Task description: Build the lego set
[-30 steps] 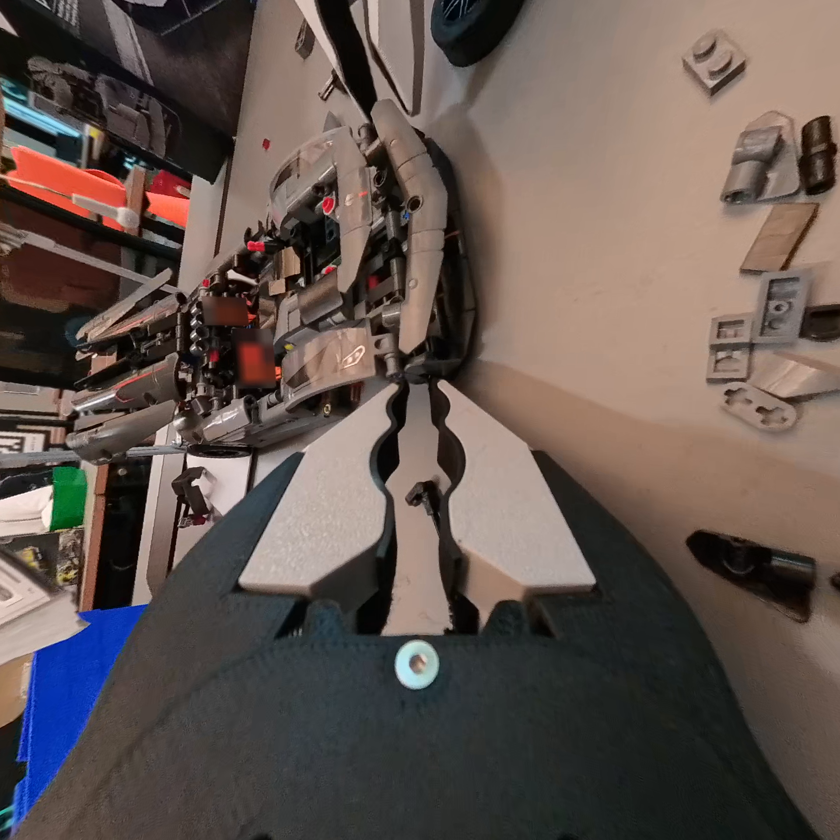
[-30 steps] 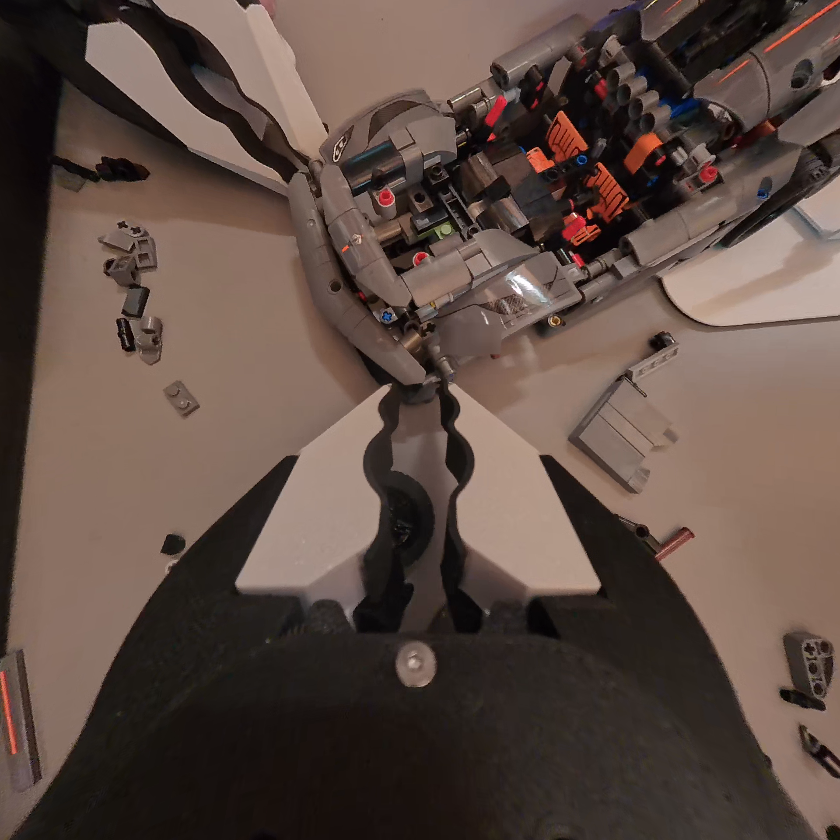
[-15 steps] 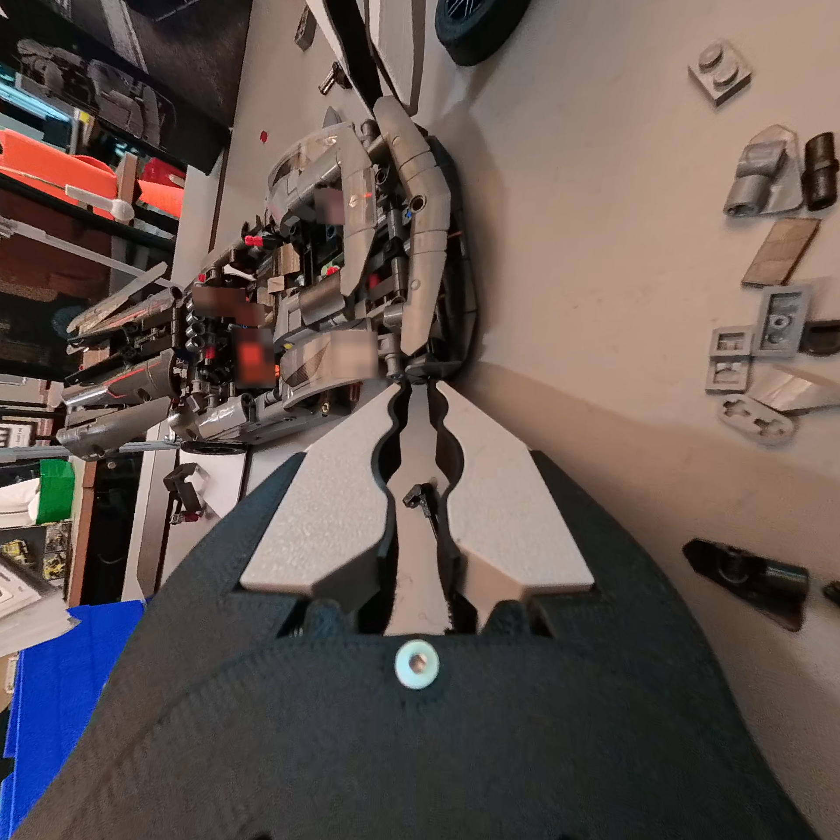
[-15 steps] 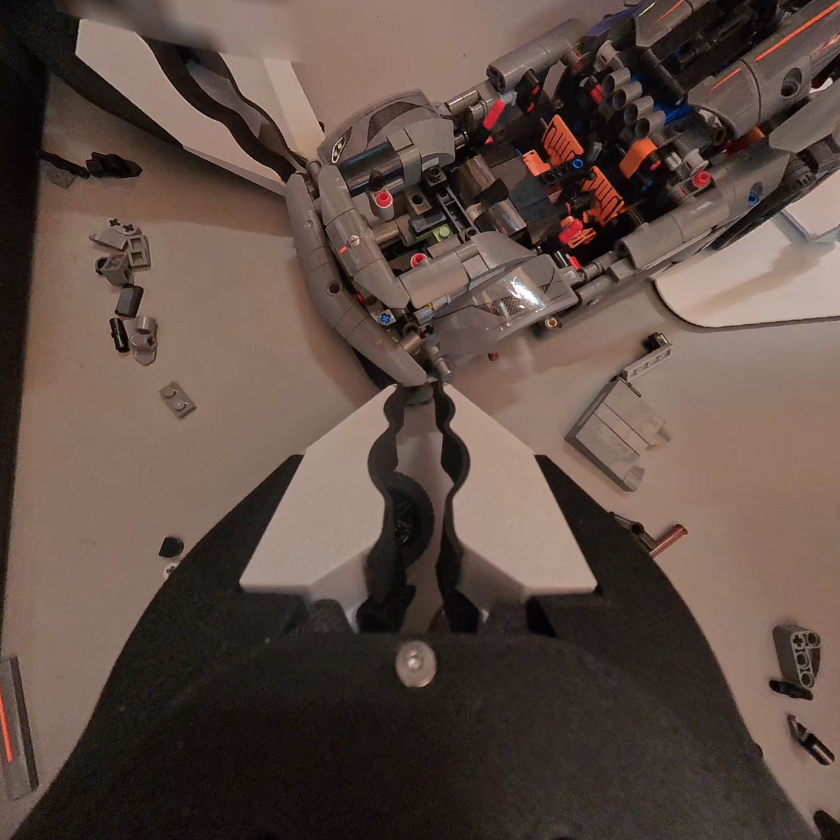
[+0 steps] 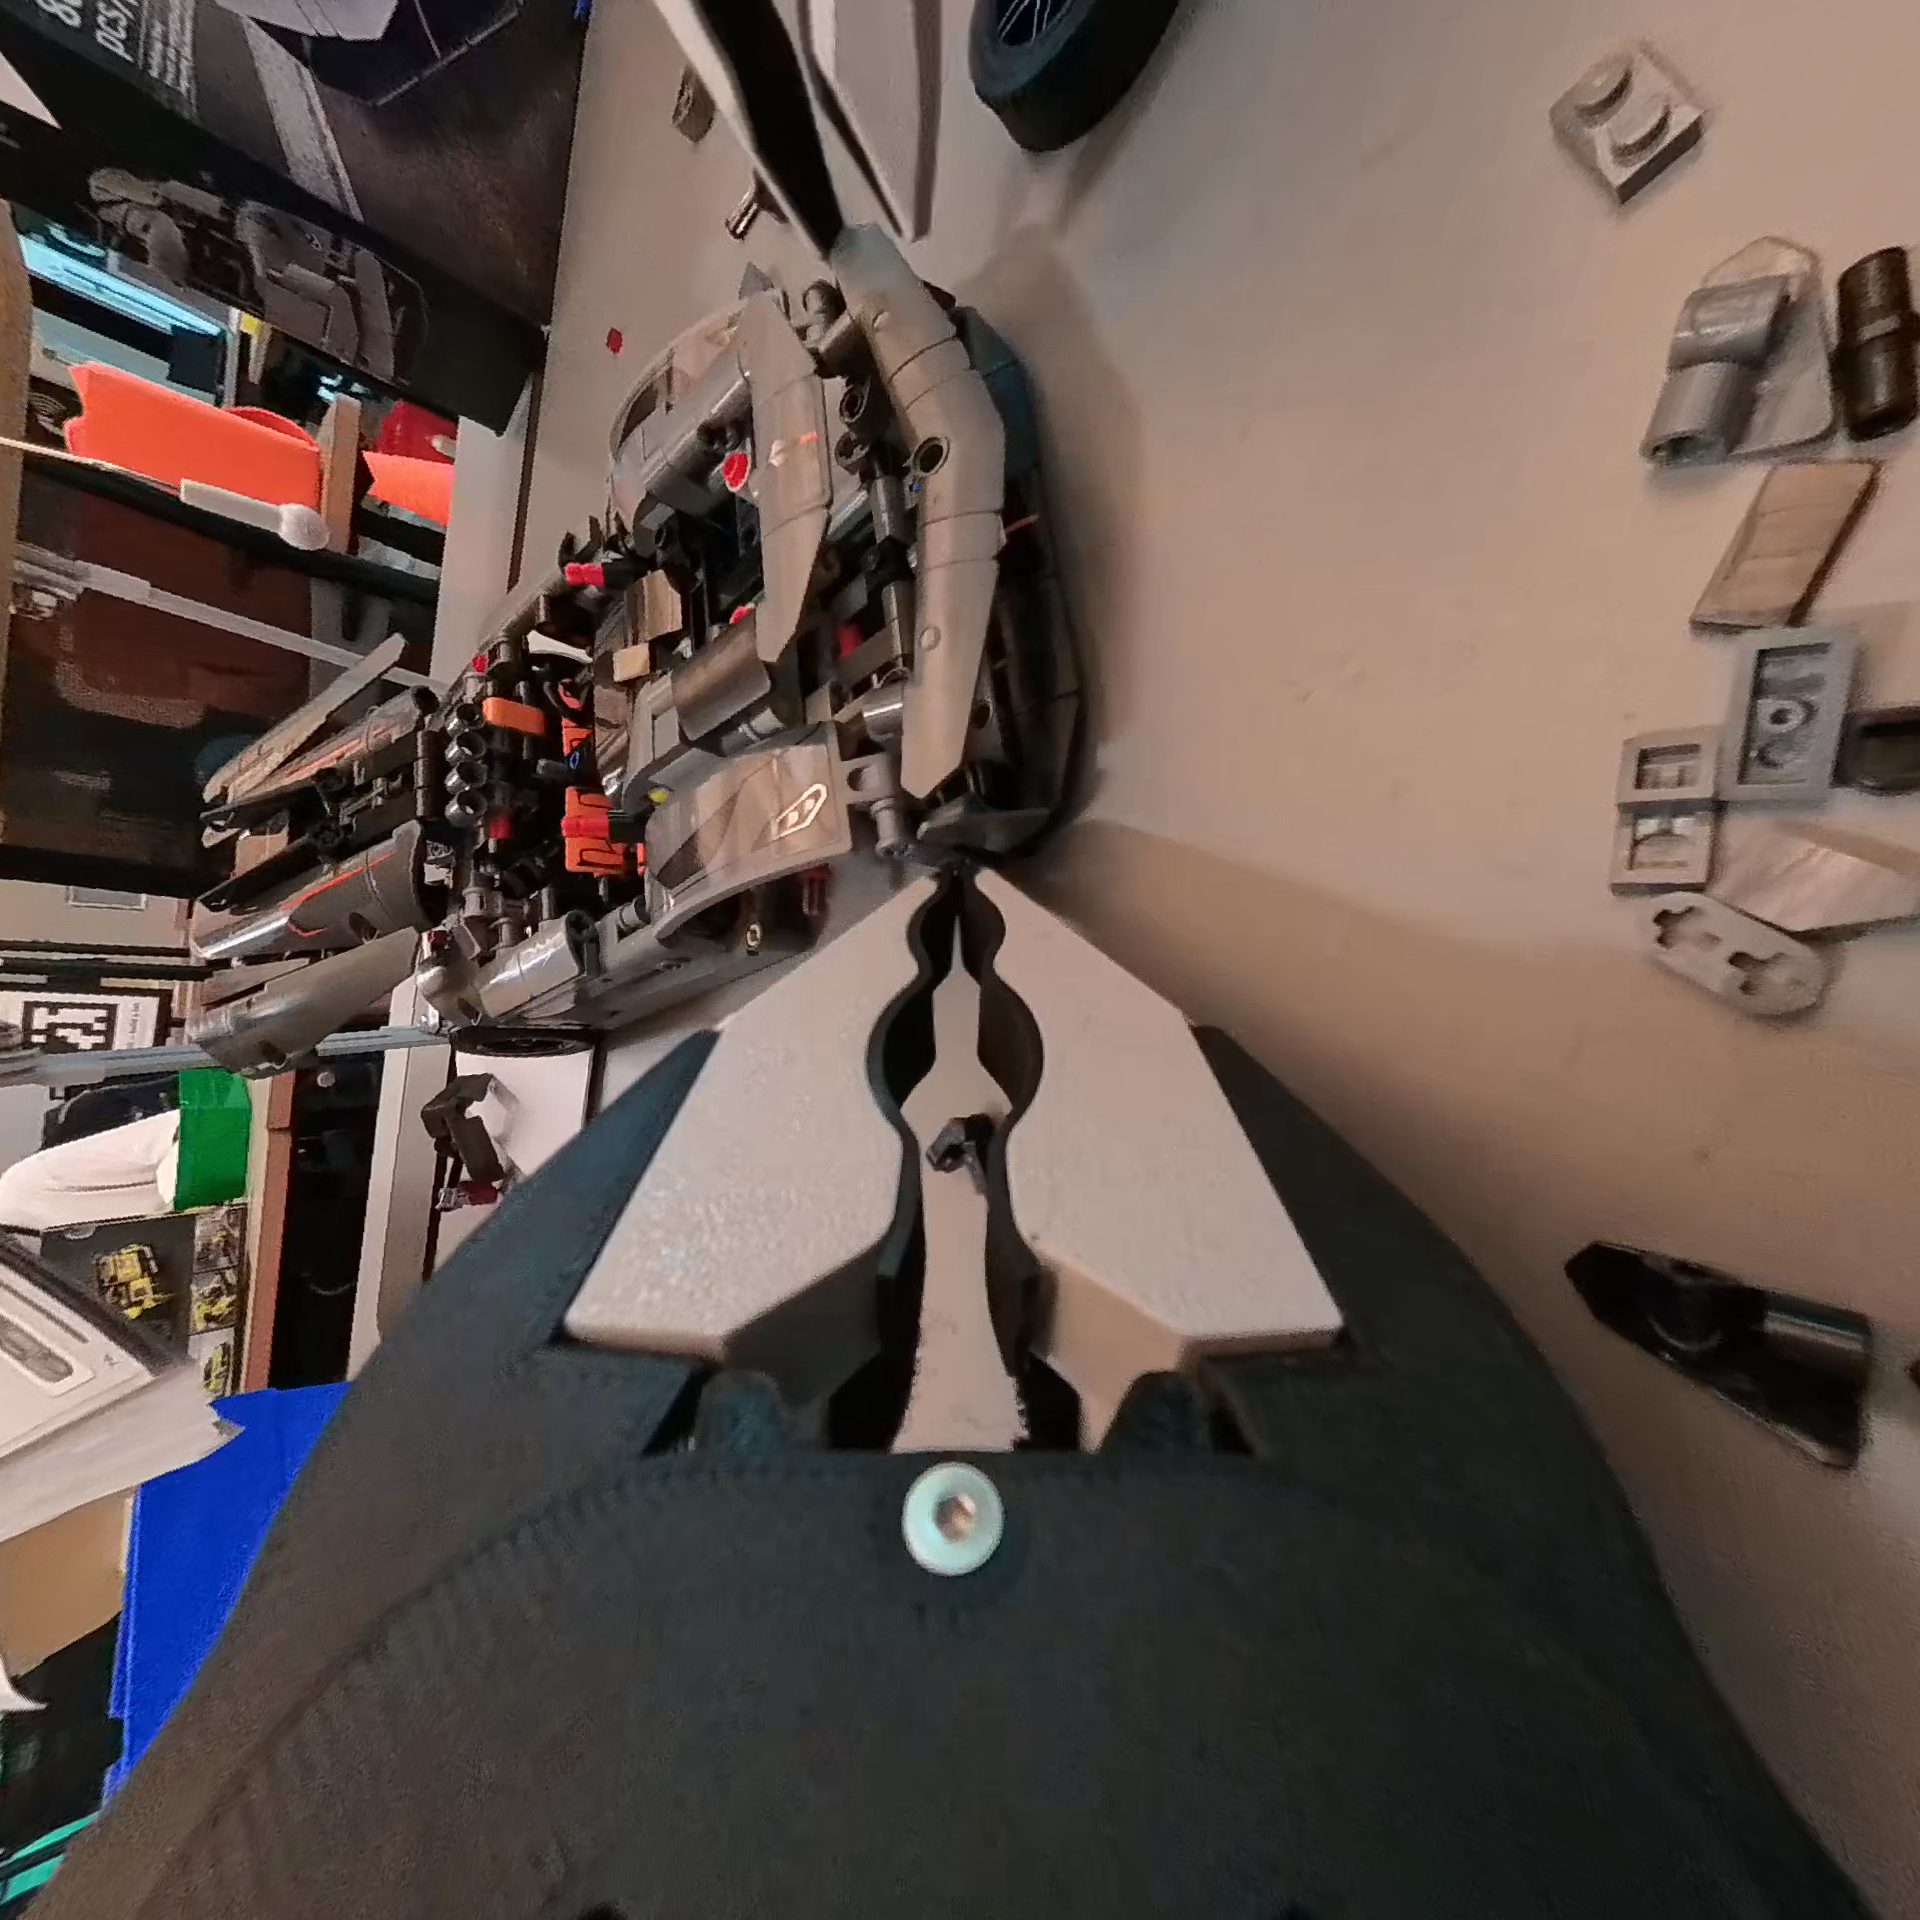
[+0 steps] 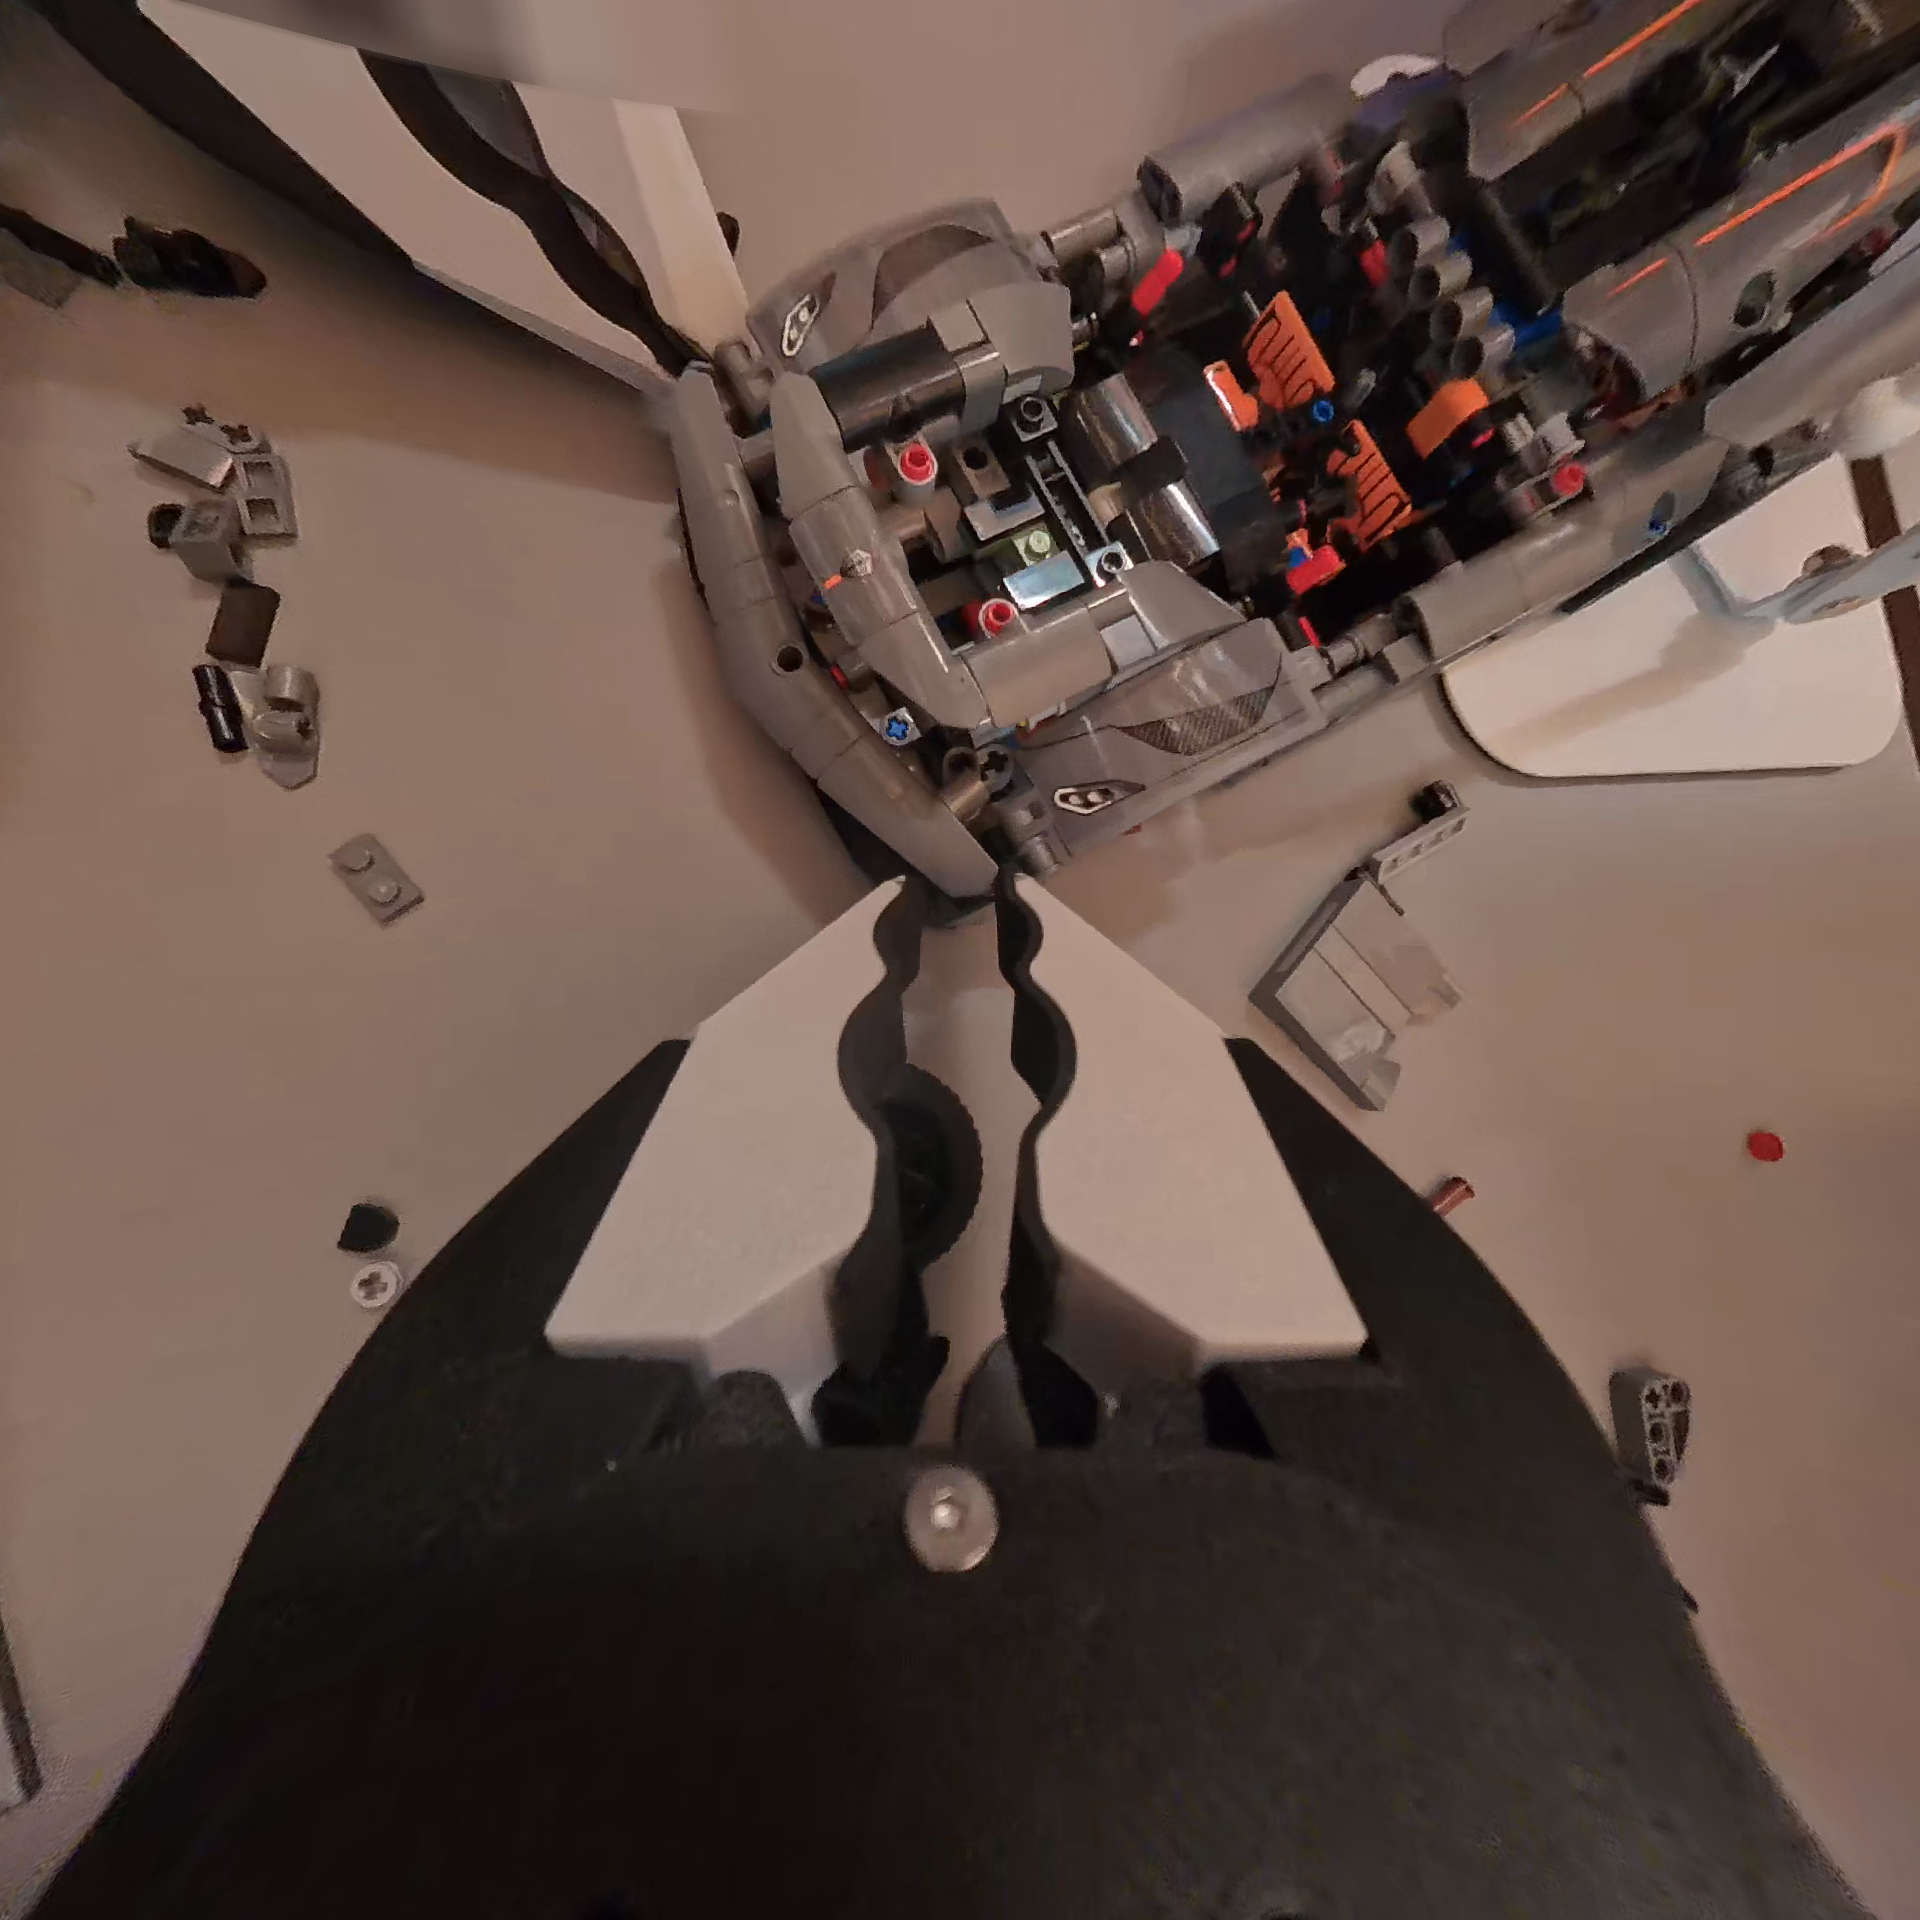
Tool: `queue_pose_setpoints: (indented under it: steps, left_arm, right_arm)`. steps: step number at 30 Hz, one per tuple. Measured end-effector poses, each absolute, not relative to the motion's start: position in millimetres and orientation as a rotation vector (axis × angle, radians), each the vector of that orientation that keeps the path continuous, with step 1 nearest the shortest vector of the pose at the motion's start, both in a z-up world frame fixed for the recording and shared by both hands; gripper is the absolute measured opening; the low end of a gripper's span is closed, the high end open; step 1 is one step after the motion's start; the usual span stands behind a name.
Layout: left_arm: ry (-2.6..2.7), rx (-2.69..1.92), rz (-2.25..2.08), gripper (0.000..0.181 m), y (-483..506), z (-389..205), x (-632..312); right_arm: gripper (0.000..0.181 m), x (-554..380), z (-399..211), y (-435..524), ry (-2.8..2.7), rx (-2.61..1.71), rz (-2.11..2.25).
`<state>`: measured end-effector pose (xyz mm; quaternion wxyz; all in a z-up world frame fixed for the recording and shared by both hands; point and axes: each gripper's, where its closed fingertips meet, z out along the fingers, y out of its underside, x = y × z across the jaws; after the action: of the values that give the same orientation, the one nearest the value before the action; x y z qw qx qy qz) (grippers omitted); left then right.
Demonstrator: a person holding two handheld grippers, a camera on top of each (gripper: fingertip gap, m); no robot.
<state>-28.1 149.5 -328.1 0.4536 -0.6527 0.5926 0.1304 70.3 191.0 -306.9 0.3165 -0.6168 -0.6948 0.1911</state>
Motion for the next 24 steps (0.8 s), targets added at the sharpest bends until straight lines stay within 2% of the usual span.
queue_pose_setpoints:
  steps: [4,24]
  left_arm:
    - [1.463,-1.600,0.338,0.000,150.2,-327.1,-28.1]
    - [1.465,-1.614,0.338,0.000,149.6,-328.2,-26.2]
  right_arm:
    - [0.017,68.6,-307.9,190.4,-1.842,-1.602,0.491]
    - [0.012,67.5,-315.1,188.3,-1.874,-1.624,0.462]
